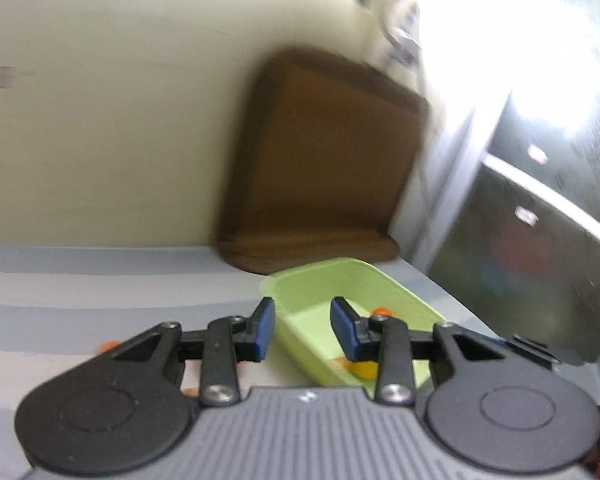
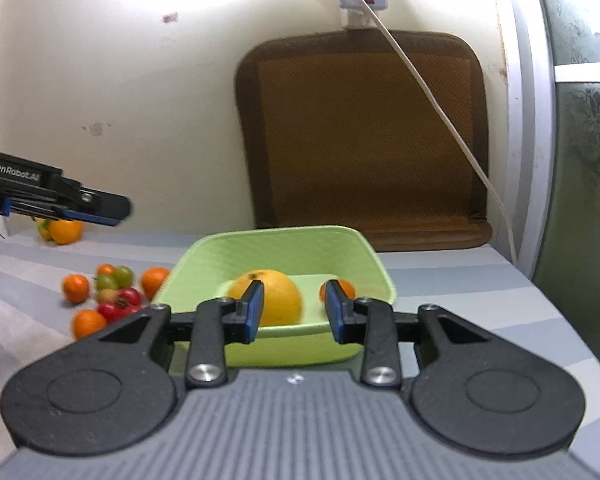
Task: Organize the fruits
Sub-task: 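Lower the kiwi into the basin with the left gripper while the right gripper drops the tomato in, then grasp a mandarin with the left gripper while the right gripper grasps another mandarin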
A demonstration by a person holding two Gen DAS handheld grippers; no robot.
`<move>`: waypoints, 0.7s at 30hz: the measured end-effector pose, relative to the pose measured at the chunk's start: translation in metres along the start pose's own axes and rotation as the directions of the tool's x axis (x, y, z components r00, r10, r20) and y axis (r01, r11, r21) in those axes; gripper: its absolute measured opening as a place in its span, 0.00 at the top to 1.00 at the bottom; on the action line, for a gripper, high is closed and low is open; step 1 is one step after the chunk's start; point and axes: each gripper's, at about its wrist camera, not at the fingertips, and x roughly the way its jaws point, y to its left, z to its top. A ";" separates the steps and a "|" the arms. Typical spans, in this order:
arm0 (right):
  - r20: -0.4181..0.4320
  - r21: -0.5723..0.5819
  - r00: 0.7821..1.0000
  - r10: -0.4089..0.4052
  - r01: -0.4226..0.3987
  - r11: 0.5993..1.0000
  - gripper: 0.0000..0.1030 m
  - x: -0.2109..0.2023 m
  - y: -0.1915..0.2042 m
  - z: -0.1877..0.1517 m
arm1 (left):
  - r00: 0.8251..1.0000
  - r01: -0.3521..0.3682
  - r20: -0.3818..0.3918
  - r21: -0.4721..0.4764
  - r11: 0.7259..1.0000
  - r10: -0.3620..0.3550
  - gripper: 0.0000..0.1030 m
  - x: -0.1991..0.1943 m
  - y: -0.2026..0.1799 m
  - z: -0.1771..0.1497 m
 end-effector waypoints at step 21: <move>-0.219 -0.019 0.940 0.262 -0.272 0.962 0.56 0.065 0.116 -0.018 | 0.976 -0.191 -0.097 0.033 0.981 0.193 0.51 0.008 0.082 -0.056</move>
